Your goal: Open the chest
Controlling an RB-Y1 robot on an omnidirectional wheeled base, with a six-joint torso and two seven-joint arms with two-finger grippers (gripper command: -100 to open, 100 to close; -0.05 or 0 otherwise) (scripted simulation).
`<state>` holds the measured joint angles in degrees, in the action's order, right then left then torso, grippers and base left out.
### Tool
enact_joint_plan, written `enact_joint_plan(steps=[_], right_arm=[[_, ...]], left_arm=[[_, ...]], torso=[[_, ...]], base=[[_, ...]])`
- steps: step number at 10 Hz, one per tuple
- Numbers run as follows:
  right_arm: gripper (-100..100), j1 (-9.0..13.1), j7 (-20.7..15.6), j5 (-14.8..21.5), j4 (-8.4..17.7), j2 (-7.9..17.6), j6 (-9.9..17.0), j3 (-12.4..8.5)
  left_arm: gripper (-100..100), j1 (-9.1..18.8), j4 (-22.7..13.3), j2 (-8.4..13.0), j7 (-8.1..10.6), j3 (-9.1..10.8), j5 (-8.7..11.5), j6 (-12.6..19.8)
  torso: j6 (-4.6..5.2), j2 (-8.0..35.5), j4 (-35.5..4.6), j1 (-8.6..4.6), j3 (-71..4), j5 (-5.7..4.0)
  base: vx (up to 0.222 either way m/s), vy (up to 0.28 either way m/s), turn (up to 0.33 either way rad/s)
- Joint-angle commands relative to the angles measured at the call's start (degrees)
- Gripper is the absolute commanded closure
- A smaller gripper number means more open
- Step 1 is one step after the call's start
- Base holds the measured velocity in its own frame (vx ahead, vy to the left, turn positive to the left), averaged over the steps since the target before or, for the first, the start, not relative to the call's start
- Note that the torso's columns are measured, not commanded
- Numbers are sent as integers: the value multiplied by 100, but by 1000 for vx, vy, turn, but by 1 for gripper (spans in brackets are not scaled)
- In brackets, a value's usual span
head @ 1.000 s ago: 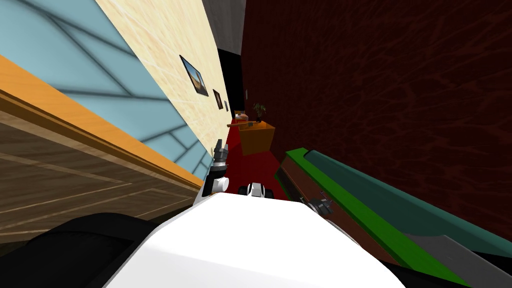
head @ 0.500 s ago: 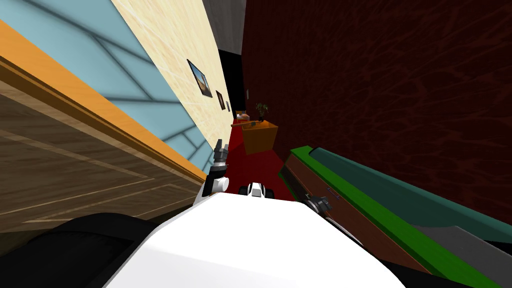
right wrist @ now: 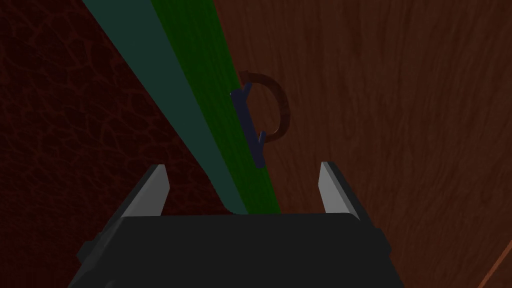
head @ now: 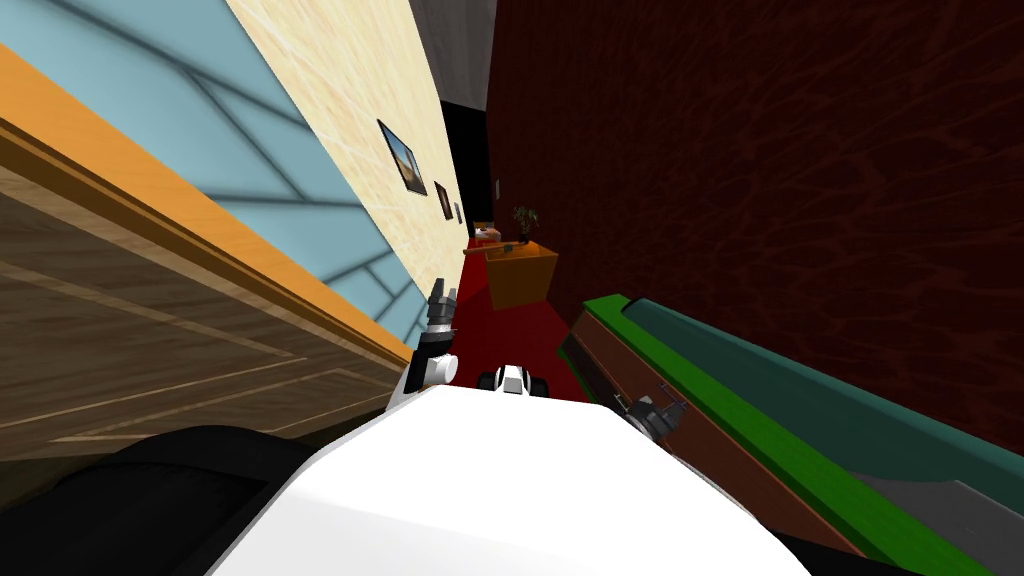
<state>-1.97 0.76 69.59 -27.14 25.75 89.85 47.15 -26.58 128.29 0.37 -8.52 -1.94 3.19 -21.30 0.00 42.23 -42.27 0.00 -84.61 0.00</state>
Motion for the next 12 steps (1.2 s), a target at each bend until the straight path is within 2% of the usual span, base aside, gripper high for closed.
enact_joint_plan(steps=[1, 8, 9, 11, 12], right_arm=[[-100, -285, 40, 255, -27, 216, 101, 283], [-100, -1101, 192, 942, -58, 805, 320, 1060], [-100, -1101, 192, 942, -58, 805, 320, 1060], [-100, -1287, 226, 1109, -69, 942, 382, 1244], [-100, -1464, 259, 1267, -79, 1073, 440, 1417]], left_arm=[[0, 0, 0, 0, 0, 0, 0, 0], [0, 0, 0, 0, 0, 0, 0, 0], [0, 0, 0, 0, 0, 0, 0, 0], [0, 1, 0, -1, 0, -1, 0, 0], [0, 1, 0, -1, 0, 0, 0, 0]], torso=[[0, 12, -3, 7, 8, 2], [0, 4, -1, -1, 3, 0], [0, 6, -2, 1, 4, 0], [0, 12, -3, 4, 8, 1], [0, 8, -2, -1, 5, 0]], base=[[54, -35, 41], [55, -37, 38], [34, -17, 11], [31, -20, 27], [44, -40, 55]])
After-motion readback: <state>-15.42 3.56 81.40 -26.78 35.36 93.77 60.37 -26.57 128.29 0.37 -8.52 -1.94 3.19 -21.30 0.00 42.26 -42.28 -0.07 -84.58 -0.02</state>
